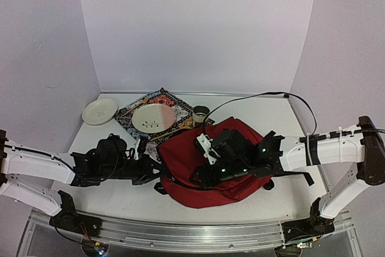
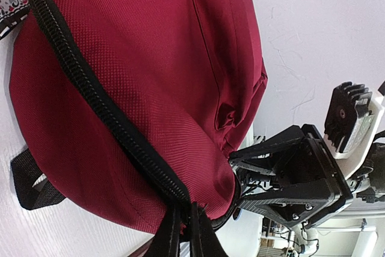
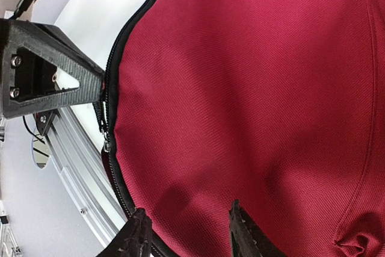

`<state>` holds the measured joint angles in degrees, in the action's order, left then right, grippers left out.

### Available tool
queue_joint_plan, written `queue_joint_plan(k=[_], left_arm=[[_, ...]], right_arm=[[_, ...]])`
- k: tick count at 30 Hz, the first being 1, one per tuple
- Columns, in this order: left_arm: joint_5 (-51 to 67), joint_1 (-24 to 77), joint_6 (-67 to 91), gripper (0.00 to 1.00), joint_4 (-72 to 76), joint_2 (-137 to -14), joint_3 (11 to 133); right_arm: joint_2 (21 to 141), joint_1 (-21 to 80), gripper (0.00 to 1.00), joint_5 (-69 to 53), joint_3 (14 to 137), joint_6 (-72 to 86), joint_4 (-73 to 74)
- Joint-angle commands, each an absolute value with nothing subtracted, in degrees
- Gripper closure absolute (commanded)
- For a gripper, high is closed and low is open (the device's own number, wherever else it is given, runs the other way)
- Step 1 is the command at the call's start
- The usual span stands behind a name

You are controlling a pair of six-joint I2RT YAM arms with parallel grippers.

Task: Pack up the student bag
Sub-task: Pick up the largest pocket of the bag, then hold the student bag at the center of the board.

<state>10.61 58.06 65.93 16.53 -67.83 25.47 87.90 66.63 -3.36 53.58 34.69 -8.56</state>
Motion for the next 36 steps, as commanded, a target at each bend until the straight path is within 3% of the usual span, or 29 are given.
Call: queue_joint_plan(k=[1,14,25,30,35,36], left_arm=[[11.46,57.83,65.31,1.0,18.05,-67.61,26.54],[10.76,57.83,66.23,1.0,18.02,-62.04,23.24],[10.04,57.83,65.01,1.0,18.04,-60.75,23.92],[9.53,57.83,64.3,1.0,17.99,-60.53,24.5],[7.63,57.76,63.55,1.0,17.28,-61.23,25.03],[6.92,57.72,63.55,1.0,16.87,-61.32,25.05]], right_arm=[[88.65,67.21,0.56,-4.31,56.18,33.53,-7.3],[92.57,69.58,0.42,-6.72,61.28,27.28,-6.53],[98.46,69.7,0.43,-3.9,65.41,24.95,-2.52],[99.72,69.7,0.61,-3.07,66.41,24.58,-1.33],[97.83,69.7,0.97,-2.12,65.29,24.8,-0.1],[96.99,69.7,1.0,-1.97,64.6,24.89,-0.09]])
